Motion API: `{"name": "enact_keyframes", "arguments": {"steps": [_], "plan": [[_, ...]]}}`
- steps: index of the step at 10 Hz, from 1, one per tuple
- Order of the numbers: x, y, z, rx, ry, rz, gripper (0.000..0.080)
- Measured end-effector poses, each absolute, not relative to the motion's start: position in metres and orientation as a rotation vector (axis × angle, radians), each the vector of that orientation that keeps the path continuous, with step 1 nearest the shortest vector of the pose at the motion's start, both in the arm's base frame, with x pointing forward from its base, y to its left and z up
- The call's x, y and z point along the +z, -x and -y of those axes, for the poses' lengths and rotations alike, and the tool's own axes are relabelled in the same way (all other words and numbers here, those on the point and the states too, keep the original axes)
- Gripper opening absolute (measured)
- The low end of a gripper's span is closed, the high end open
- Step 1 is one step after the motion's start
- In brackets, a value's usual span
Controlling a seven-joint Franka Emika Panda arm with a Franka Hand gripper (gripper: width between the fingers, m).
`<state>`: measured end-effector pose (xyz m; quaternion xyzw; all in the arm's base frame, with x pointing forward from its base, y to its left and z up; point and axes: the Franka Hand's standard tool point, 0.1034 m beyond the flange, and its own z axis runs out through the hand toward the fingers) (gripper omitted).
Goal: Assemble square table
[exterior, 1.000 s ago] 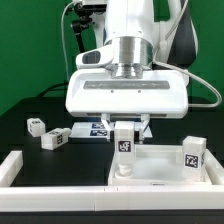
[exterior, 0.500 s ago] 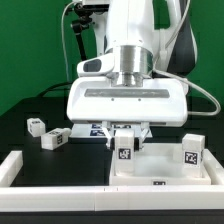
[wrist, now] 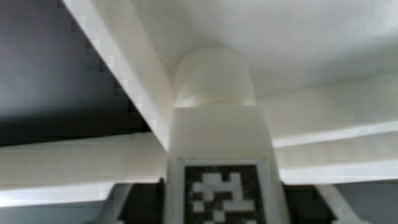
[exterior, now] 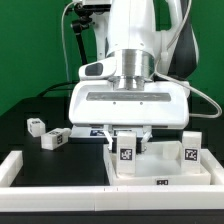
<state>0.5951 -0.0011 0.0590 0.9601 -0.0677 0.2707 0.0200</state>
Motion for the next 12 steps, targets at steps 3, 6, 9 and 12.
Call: {"name": "enact_keyframes", "arguments": {"steps": [3, 6, 9, 12], "plan": [[0.058, -0.595, 0.001, 0.837, -2.979, 0.208, 0.0628], [0.058, -0.595, 0.001, 0.836, -2.979, 0.207, 0.0648], [0.066, -0.596, 0.0, 0.719, -3.031, 0.222, 0.0649], [0.086, -0.615, 0.001, 0.522, -3.108, 0.252, 0.0649]]}}
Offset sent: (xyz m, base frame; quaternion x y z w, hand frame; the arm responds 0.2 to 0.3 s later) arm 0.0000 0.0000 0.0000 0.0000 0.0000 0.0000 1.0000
